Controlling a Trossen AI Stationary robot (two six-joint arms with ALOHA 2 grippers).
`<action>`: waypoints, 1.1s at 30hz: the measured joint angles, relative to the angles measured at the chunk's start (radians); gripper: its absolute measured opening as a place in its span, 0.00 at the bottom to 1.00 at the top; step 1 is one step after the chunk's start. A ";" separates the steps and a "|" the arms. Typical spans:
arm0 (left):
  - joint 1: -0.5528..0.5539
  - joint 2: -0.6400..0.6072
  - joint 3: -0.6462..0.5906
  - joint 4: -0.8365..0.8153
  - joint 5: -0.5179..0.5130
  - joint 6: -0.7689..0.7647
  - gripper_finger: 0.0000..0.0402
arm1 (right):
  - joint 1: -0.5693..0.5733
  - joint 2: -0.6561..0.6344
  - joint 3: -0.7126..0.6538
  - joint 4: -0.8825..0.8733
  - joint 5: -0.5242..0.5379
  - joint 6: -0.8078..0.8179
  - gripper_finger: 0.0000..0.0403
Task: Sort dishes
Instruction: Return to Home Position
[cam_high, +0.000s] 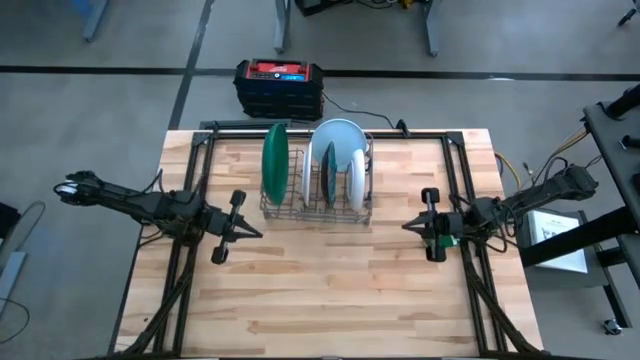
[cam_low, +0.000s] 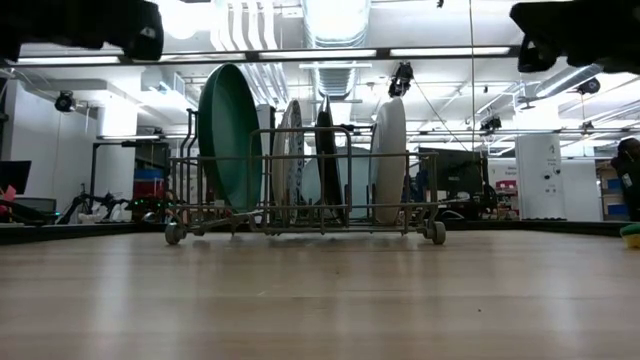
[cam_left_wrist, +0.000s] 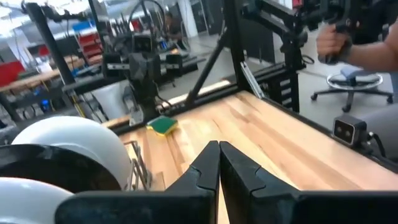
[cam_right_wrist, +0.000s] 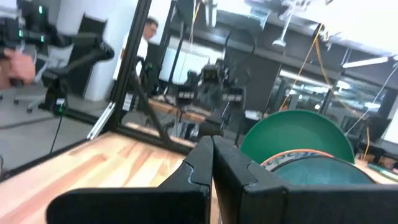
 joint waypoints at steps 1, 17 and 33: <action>0.000 -0.004 -0.020 0.033 0.000 -0.001 0.00 | 0.000 -0.001 -0.001 -0.007 0.000 0.003 0.00; 0.001 -0.051 -0.223 0.298 -0.015 0.010 0.00 | 0.000 0.044 0.001 0.007 -0.008 0.054 0.00; 0.004 -0.039 -0.226 0.203 -1.416 0.029 0.00 | 0.000 0.043 0.001 -0.002 0.004 0.053 0.00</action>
